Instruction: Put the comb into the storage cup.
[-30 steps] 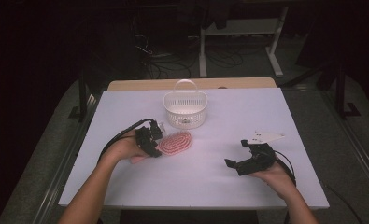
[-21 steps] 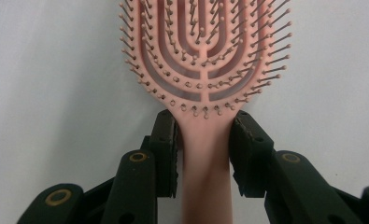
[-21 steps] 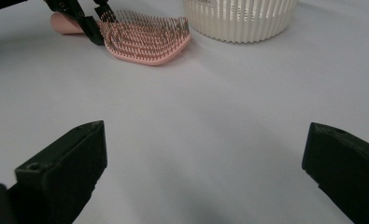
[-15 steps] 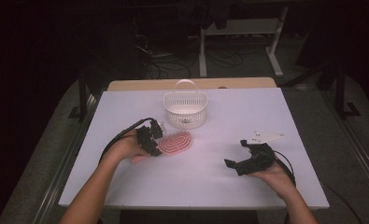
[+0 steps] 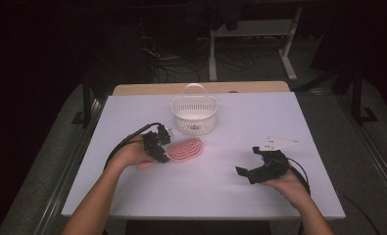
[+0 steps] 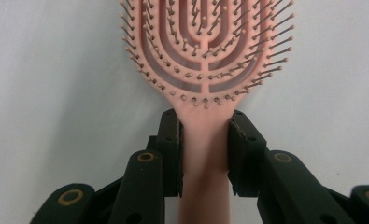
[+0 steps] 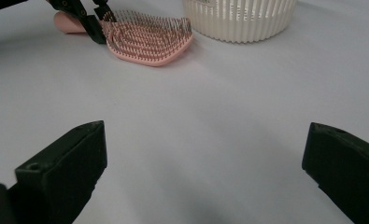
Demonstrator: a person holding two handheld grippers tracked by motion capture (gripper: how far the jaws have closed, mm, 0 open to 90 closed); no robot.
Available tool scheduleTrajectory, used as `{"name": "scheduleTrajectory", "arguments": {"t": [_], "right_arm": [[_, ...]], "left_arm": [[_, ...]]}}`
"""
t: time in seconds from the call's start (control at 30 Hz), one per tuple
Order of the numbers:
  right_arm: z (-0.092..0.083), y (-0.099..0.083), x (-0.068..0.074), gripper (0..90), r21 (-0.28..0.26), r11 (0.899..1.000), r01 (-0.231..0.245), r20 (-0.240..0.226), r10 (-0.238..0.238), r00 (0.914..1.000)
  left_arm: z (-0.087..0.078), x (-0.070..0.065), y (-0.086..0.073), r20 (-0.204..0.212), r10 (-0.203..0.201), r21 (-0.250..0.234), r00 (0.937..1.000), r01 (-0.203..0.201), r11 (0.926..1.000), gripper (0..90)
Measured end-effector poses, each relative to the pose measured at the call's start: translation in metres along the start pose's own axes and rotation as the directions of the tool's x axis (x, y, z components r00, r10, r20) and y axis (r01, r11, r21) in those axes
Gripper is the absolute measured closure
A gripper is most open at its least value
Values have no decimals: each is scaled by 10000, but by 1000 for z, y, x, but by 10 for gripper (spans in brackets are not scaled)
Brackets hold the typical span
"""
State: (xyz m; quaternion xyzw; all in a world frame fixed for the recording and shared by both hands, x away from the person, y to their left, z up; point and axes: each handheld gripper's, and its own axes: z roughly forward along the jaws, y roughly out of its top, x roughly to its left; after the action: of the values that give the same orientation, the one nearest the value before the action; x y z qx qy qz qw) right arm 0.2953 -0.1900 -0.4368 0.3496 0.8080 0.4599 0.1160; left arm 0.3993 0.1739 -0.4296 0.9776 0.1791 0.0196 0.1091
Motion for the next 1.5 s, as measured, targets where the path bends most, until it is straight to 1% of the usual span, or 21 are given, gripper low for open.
{"name": "scheduleTrajectory", "arguments": {"t": [0.07,0.1,0.13,0.23,0.6,0.67,0.73,0.77,0.93,1.17,1.2,1.3,1.4,1.47,1.5], "right_arm": [[0,0,0,0,-10,10000,8,12,-8,10000],[0,0,0,0,-16,10000,-4,18,4,10000],[0,0,0,0,-16,10000,-4,18,4,10000],[-1,0,0,0,-6,10000,-29,16,29,10000],[-1,0,-1,0,-17,10000,-15,7,15,10000],[-1,0,-1,0,-18,10000,-22,5,22,10000],[-1,0,-1,0,-28,10000,-24,9,24,10000],[-1,0,-1,0,-21,10000,-30,16,30,10000],[-1,0,-1,0,-36,10000,-21,29,21,10000],[-1,0,-1,0,-20,10000,-11,23,11,10000],[-1,0,-1,0,-18,10000,-12,27,12,10000],[-1,0,-1,0,-19,10000,-23,37,23,10000],[-2,0,-1,0,-33,10000,-10,36,10,10000],[-1,0,-1,0,-23,10000,0,29,0,10000],[-1,0,-1,0,-22,10000,-4,29,4,10000]], "left_arm": [[-1,1,-1,47,175,-56,9998,-174,9998,706],[0,1,-2,99,70,-193,9999,-68,9998,707],[0,1,-3,126,41,-232,9999,-38,9997,707],[-1,2,-5,245,21,-322,9997,-13,9995,707],[-4,0,-8,397,-70,-527,9992,91,9986,708],[-6,0,-8,418,-152,-655,9990,179,9977,708],[-7,0,-9,465,-151,-766,9988,187,9969,708],[-9,-1,-10,514,-221,-908,9984,267,9955,708],[-12,-1,-12,564,-232,-1053,9981,290,9940,708],[-16,-3,-14,628,-333,-1442,9975,421,9887,708],[-17,-3,-16,713,-365,-1584,9968,474,9862,708],[-18,-4,-17,757,-339,-1673,9966,462,9848,708],[-22,-4,-18,829,-378,-1915,9958,532,9801,708],[-24,-3,-20,964,-442,-2150,9944,642,9745,708],[-24,-3,-20,964,-442,-2150,9944,642,9745,708]]}}
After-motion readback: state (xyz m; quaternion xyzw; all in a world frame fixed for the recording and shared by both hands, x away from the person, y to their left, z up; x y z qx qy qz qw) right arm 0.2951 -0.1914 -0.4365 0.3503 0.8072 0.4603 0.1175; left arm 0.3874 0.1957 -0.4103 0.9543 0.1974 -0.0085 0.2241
